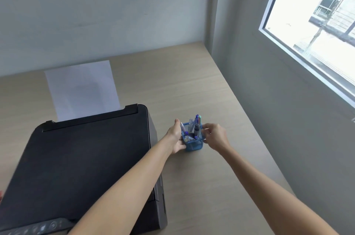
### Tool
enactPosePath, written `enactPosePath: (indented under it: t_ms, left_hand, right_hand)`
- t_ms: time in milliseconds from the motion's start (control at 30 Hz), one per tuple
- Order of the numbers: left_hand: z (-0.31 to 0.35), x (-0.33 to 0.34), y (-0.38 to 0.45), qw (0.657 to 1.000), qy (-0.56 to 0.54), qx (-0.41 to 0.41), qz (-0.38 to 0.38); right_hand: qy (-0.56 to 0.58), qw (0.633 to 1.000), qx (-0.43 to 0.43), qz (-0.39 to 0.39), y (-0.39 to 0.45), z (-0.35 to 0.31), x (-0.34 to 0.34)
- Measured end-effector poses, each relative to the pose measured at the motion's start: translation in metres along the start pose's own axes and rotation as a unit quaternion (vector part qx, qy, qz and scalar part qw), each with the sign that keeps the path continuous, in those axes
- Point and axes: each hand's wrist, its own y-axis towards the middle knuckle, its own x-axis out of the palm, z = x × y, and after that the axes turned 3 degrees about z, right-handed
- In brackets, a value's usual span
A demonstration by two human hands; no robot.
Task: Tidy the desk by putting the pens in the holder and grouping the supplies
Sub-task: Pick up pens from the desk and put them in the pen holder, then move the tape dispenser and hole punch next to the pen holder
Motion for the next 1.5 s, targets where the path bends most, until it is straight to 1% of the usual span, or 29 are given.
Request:
enactPosePath:
  t_ms: [100,200,300,400,500,567,667,700,767,833,900,1000,1067,1167,1267,1333,1367,1433,1467,1500]
  left_hand:
    - [0.001,0.0,0.0,1.0,0.011,-0.01,0.013]
    - [0.001,-0.002,-0.003,1.0,0.027,-0.014,-0.008]
    - [0.005,-0.007,-0.015,0.999,0.049,0.006,-0.009]
    - [0.013,-0.019,-0.031,0.998,0.038,0.054,-0.005]
    - [0.022,-0.04,-0.058,0.993,0.031,0.117,-0.012]
    - [0.027,-0.06,-0.088,0.988,0.033,0.148,-0.008]
    - [0.022,-0.102,-0.137,0.978,0.016,0.209,-0.017]
    - [0.016,-0.119,-0.15,0.975,0.006,0.224,-0.009]
    - [-0.001,-0.157,-0.179,0.968,-0.008,0.25,0.037]
    - [-0.021,-0.196,-0.199,0.96,0.002,0.271,0.075]
    - [-0.046,-0.241,-0.211,0.953,0.003,0.276,0.127]
    - [-0.088,-0.312,-0.224,0.946,-0.006,0.252,0.205]
    - [-0.12,-0.359,-0.231,0.934,0.012,0.24,0.264]
    - [-0.162,-0.421,-0.239,0.903,0.083,0.224,0.356]
    - [-0.197,-0.451,-0.246,0.864,0.157,0.184,0.441]
    - [-0.254,-0.54,-0.235,0.844,0.197,0.106,0.488]
    - [-0.269,-0.55,-0.236,0.825,0.222,0.09,0.512]
    - [-0.295,-0.571,-0.242,0.815,0.235,0.045,0.528]
    - [-0.304,-0.58,-0.245,0.817,0.238,0.031,0.523]
    - [-0.31,-0.592,-0.245,0.83,0.241,0.019,0.503]
  right_hand:
    - [-0.012,1.0,-0.002,-0.003,0.0,-0.002,0.0]
    - [-0.044,0.999,-0.015,0.002,-0.008,-0.007,-0.004]
    - [-0.061,0.997,-0.03,0.048,-0.021,-0.021,-0.014]
    - [-0.044,0.991,-0.064,0.112,-0.04,-0.044,-0.025]
    - [-0.018,0.982,-0.127,0.139,-0.062,-0.071,-0.028]
    - [-0.02,0.978,-0.164,0.128,-0.078,-0.092,-0.024]
    - [-0.027,0.971,-0.22,0.093,-0.105,-0.129,-0.001]
    - [-0.032,0.968,-0.236,0.078,-0.114,-0.141,0.01]
    - [-0.039,0.962,-0.268,0.032,-0.135,-0.164,0.039]
    - [-0.039,0.956,-0.29,-0.013,-0.155,-0.184,0.071]
    - [-0.05,0.947,-0.313,-0.05,-0.177,-0.205,0.105]
    - [-0.059,0.936,-0.329,-0.111,-0.212,-0.235,0.157]
    - [-0.058,0.929,-0.334,-0.148,-0.237,-0.252,0.19]
    - [-0.05,0.92,-0.341,-0.187,-0.265,-0.275,0.24]
    - [-0.051,0.915,-0.339,-0.212,-0.28,-0.281,0.261]
    - [-0.081,0.918,-0.298,-0.25,-0.311,-0.294,0.357]
    - [-0.084,0.919,-0.28,-0.263,-0.317,-0.293,0.365]
    - [-0.093,0.925,-0.239,-0.282,-0.324,-0.286,0.39]
    - [-0.111,0.927,-0.215,-0.286,-0.325,-0.285,0.402]
    - [-0.124,0.931,-0.189,-0.285,-0.326,-0.283,0.419]
